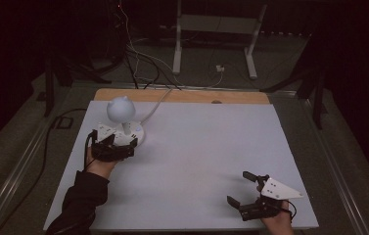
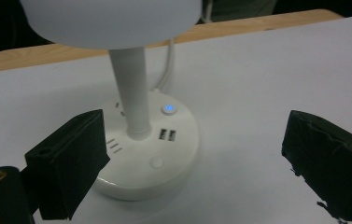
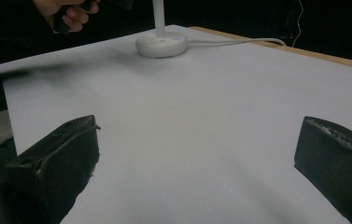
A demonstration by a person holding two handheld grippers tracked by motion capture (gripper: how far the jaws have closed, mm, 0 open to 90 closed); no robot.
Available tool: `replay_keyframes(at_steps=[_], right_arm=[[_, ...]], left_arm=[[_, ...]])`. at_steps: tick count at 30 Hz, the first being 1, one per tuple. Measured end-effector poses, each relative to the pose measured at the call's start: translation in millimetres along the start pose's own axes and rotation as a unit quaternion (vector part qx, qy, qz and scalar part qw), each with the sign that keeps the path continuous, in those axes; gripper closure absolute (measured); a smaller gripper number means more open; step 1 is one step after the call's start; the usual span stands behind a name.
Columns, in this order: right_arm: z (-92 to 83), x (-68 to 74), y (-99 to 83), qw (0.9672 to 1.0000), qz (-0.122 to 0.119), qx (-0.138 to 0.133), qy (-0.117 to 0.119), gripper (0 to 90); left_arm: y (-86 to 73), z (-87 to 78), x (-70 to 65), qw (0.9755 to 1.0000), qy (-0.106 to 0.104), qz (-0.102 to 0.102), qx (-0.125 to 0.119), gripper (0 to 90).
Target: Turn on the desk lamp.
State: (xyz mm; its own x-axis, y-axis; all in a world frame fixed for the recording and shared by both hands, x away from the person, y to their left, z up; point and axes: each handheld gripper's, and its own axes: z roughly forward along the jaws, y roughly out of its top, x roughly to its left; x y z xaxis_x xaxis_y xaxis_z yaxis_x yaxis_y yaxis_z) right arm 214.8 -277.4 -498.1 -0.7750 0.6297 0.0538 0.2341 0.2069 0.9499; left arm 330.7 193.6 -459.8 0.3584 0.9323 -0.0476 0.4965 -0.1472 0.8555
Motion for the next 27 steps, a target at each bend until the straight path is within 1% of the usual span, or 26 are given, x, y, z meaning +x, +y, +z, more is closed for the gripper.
replay_keyframes(at_steps=[1,2,3,5,6,9,11,13,15,18,22,24,27], right_arm=[[0.0,0.0,0.0,1.0,0.0,0.0,0.0,0.0],[0.0,0.1,-0.3,1.0,0.001,0.001,0.0,0.0],[0.0,0.1,-0.3,1.0,0.001,0.001,0.0,0.0],[0.0,0.2,-0.2,1.0,-0.002,0.002,0.0,0.0],[0.0,0.2,-0.2,1.0,-0.002,0.002,0.0,0.0],[0.2,-0.1,-0.7,1.0,0.0,0.003,0.001,0.0],[0.4,0.2,-0.5,1.0,-0.002,0.003,0.001,0.0],[0.6,0.3,-0.5,1.0,-0.001,0.003,0.001,0.0],[0.2,0.7,-0.5,1.0,-0.003,0.003,-0.001,0.0],[-0.4,0.4,0.0,1.0,-0.002,0.001,-0.002,0.0],[-0.1,0.7,-0.4,1.0,-0.003,0.002,0.0,0.0],[0.1,0.7,-0.2,1.0,-0.003,0.002,0.0,0.0],[-0.1,1.0,-0.4,1.0,-0.004,0.002,-0.001,0.0]], left_arm=[[-0.2,1.6,0.3,1.0,0.0,-0.001,0.002,8.3],[-0.6,2.6,0.7,1.0,0.003,-0.001,0.002,12.4],[-1.0,3.6,1.0,1.0,0.003,-0.001,0.002,12.4],[-1.5,6.0,2.3,1.0,-0.001,0.003,0.009,18.0],[-1.9,6.7,2.4,1.0,0.003,0.003,0.008,18.0],[-1.9,7.7,2.9,1.0,0.004,0.004,0.004,24.2],[-1.4,7.9,3.2,0.9999,0.01,0.008,0.003,29.0],[-2.0,8.8,4.2,1.0,0.006,0.001,0.001,33.9],[-3.2,11.0,4.6,0.9999,0.011,0.004,0.006,39.7],[-4.5,14.4,4.7,0.9997,0.018,0.009,0.014,46.1],[-5.0,18.9,4.1,0.9992,0.028,0.017,0.025,47.9],[-5.2,20.7,4.2,0.9989,0.036,0.017,0.026,50.6],[-6.3,23.0,4.8,0.9988,0.035,0.02,0.027,58.4]])
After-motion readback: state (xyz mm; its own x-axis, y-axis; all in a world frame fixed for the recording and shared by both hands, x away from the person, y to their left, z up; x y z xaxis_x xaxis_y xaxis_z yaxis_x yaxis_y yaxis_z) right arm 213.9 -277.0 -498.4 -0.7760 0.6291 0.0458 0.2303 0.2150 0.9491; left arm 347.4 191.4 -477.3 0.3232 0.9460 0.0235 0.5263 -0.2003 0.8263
